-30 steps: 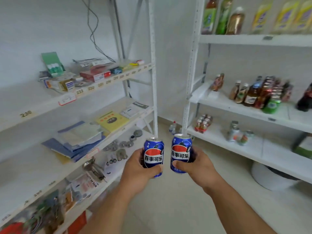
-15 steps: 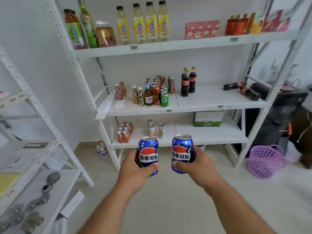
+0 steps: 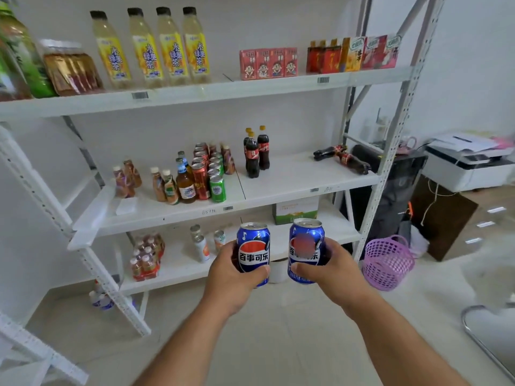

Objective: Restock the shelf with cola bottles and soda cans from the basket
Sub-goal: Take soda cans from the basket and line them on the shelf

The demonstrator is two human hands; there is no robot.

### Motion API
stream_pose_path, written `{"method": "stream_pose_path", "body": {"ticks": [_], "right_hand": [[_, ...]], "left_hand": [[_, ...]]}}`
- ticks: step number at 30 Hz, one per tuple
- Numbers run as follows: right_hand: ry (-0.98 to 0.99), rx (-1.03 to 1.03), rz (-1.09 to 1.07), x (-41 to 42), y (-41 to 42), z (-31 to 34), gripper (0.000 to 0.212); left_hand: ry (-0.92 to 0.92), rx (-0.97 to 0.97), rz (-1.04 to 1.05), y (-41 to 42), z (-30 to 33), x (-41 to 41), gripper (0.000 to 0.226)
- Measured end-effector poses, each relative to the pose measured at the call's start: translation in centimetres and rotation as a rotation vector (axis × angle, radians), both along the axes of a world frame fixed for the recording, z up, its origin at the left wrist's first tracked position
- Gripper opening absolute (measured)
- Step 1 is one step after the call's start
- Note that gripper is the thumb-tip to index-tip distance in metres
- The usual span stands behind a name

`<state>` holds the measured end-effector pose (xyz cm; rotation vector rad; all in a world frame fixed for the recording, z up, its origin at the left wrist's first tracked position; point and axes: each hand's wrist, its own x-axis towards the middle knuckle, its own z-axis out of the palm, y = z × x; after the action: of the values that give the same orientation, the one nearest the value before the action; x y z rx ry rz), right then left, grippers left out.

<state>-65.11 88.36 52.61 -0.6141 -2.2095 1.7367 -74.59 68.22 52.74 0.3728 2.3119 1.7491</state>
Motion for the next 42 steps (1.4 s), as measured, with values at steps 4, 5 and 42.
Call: {"method": "stream_pose_path", "body": {"ticks": [4, 5, 42], "right_hand": [[0.005, -0.014, -0.025, -2.2, 5.0, -0.2, 0.054], [0.010, -0.014, -0.026, -2.9, 6.5, -0.4, 0.052], [-0.081, 0.036, 0.088, -35.2, 38.9, -3.4, 0.048]], "left_hand": [[0.017, -0.010, -0.045, 5.4, -0.2, -2.8, 0.058], [0.022, -0.008, -0.045, 7.0, -0.3, -3.5, 0.058], [-0.068, -0.004, 0.004, 38.5, -3.4, -34.2, 0.064]]}}
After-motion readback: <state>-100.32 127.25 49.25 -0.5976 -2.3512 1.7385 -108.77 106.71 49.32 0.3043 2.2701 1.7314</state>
